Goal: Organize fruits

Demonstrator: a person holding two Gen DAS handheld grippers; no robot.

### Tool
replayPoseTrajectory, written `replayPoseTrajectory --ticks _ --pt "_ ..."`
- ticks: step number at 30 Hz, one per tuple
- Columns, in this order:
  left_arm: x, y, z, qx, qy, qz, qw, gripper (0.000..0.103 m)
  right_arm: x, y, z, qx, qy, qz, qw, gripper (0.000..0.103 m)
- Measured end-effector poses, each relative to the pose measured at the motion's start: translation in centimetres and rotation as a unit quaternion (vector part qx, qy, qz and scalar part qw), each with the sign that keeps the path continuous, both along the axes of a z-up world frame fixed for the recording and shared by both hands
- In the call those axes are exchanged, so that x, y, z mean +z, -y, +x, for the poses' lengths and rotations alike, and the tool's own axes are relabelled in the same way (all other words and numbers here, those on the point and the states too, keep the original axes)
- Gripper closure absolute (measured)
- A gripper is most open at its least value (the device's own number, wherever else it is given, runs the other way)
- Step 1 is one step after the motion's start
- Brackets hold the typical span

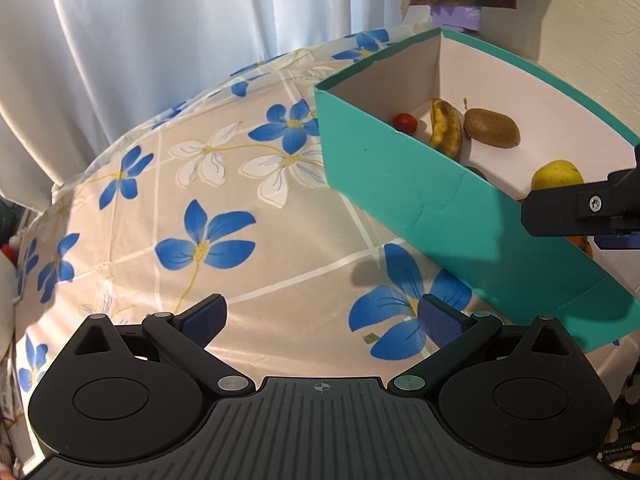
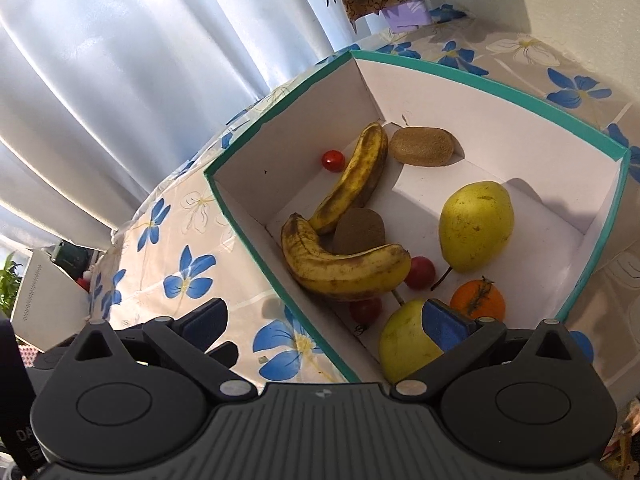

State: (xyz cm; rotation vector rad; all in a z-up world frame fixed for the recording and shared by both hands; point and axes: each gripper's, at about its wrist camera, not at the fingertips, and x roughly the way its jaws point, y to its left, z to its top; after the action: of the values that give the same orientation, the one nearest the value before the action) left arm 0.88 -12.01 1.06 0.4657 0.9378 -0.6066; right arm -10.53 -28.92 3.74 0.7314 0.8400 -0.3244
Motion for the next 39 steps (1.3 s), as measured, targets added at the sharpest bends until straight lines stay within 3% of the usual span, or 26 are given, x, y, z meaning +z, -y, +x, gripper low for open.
replayPoseTrajectory --ticks 3,7,14,22,24,27,31,33,35,39 --pt "-0.1 0.1 0.1 0.0 -0.001 0.001 1.0 0.0 0.2 0.4 0.3 -0.01 -0.005 0.012 1.0 0.0" --pt "-0.2 0.1 0.1 -0.001 -0.001 0.004 1.0 0.0 0.5 0.2 0.7 0.016 0.018 0.049 0.999 0.0" --pt "-0.5 0.4 -0.1 -0.012 0.001 0.013 0.9998 0.0 -1.7 0.7 2.9 0.032 0.004 0.088 0.996 0.0" --pt "-0.6 0.6 -0.5 -0.02 0.003 0.017 0.9997 0.0 -2.7 2.6 3.2 -0.003 0.055 0.111 0.992 0.0" --pt "-0.6 0.6 -0.5 -0.021 0.003 0.016 0.9996 0.0 -2.2 2.7 2.8 -0.023 0.06 0.075 0.995 0.0" --pt "-0.5 0.7 -0.7 -0.024 0.005 0.013 0.9996 0.0 -0.6 2.0 1.7 -0.053 0.045 -0.018 0.997 0.0" --pt "-0.3 0.9 -1.1 -0.033 0.006 0.01 0.9994 0.0 2.1 -0.3 -0.9 -0.074 0.034 -0.155 0.984 0.0" --pt "-0.1 1.0 -1.3 -0.035 0.006 0.005 0.9994 0.0 2.7 -1.1 -2.0 -0.083 0.018 -0.201 0.976 0.0" --pt "0.1 1.2 -1.2 -0.037 -0.007 -0.004 0.9993 0.0 2.6 -1.6 -3.0 -0.094 0.005 -0.223 0.97 0.0" --pt "1.1 1.2 -1.5 -0.035 -0.013 -0.033 0.9987 0.0 2.0 -2.3 -4.6 -0.105 0.001 -0.217 0.97 0.0"
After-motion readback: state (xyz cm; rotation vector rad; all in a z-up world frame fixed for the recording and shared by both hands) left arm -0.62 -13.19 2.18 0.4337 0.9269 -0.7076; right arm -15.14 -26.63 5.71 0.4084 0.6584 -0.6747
